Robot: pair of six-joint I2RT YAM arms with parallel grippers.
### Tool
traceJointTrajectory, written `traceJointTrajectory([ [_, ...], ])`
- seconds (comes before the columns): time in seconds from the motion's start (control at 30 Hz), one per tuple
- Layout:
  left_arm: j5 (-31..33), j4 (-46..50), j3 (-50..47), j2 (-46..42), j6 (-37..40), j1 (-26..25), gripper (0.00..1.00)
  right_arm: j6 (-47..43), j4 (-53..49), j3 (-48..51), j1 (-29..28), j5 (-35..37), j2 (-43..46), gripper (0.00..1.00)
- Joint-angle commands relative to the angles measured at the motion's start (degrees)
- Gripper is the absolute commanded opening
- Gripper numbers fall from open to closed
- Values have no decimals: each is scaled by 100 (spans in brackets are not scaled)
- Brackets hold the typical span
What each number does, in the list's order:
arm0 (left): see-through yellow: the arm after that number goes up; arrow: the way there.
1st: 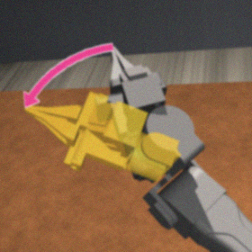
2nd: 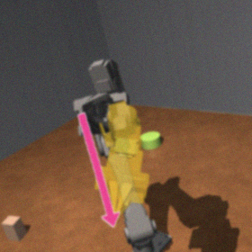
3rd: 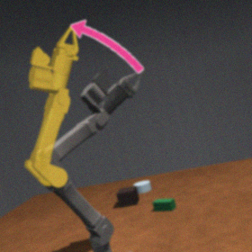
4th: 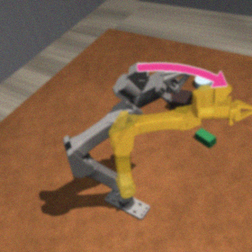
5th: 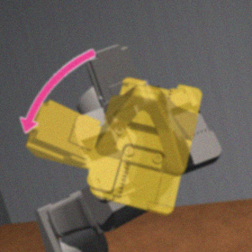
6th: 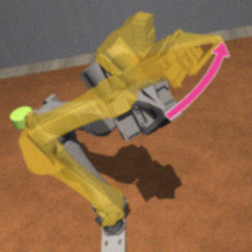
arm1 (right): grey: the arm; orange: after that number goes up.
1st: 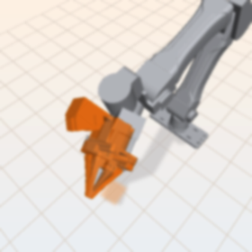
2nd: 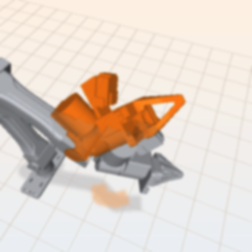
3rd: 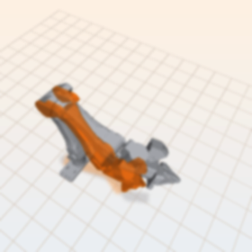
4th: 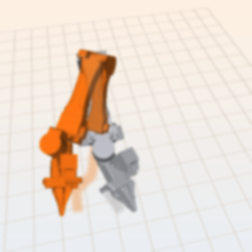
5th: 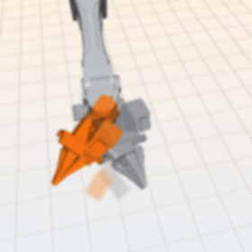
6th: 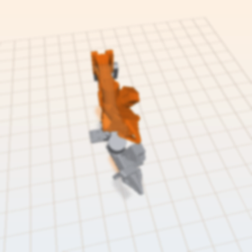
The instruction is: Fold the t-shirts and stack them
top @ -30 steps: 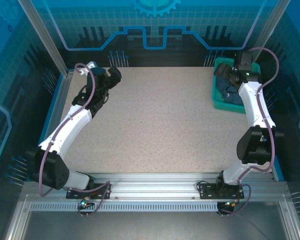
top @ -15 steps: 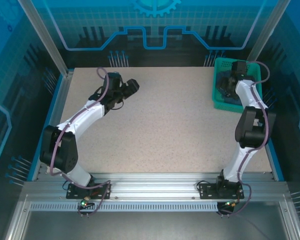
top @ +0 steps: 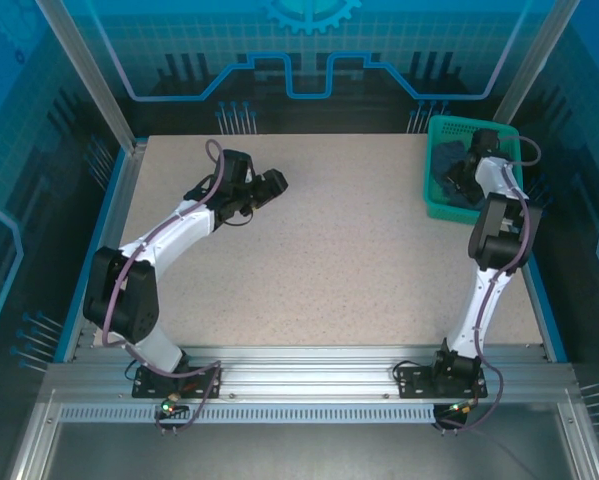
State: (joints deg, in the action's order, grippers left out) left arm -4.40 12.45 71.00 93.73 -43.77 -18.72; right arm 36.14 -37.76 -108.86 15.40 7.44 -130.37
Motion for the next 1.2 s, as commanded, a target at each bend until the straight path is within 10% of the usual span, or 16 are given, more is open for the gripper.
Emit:
traceJointTrajectory([
  [0.0, -89, 205, 72, -262, -3, -44, 82, 134, -540, -640, 53, -21, -559, 60],
  [0.13, -22, 264, 42, -325, 8, -40, 82, 190, -636, -812, 50, -87, -790, 39],
  [0.23, 7, 293, 66, -327, 27, -38, 80, 238, -371, -418, 34, -76, -489, 0],
  [0.77, -320, 53, 249, -75, 19, -44, 70, 218, 1508, 2326, -367, 165, 3168, 0],
  [1.17, 30, 396, 325, -380, 137, -53, 69, -869, 991, 445, -1770, 159, 4002, 0],
])
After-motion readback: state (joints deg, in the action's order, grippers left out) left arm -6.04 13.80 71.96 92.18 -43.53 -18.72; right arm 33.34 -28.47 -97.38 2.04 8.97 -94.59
